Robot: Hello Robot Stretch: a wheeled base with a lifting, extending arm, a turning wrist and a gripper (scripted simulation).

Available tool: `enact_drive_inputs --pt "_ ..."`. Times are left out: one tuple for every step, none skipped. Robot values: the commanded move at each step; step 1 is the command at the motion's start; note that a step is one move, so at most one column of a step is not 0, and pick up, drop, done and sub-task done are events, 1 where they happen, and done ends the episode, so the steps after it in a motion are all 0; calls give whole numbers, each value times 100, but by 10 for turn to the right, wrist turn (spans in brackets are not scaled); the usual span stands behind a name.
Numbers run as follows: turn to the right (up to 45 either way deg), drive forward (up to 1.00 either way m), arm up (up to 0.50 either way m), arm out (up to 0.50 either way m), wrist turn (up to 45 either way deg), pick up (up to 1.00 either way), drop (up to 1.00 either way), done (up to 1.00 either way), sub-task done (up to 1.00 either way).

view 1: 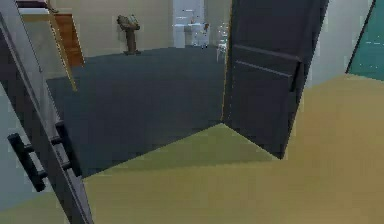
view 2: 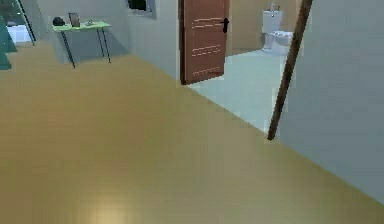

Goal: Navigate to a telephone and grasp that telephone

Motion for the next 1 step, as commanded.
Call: enact_drive_inputs --pt "240 0 0 0 0 0 0 0 0"
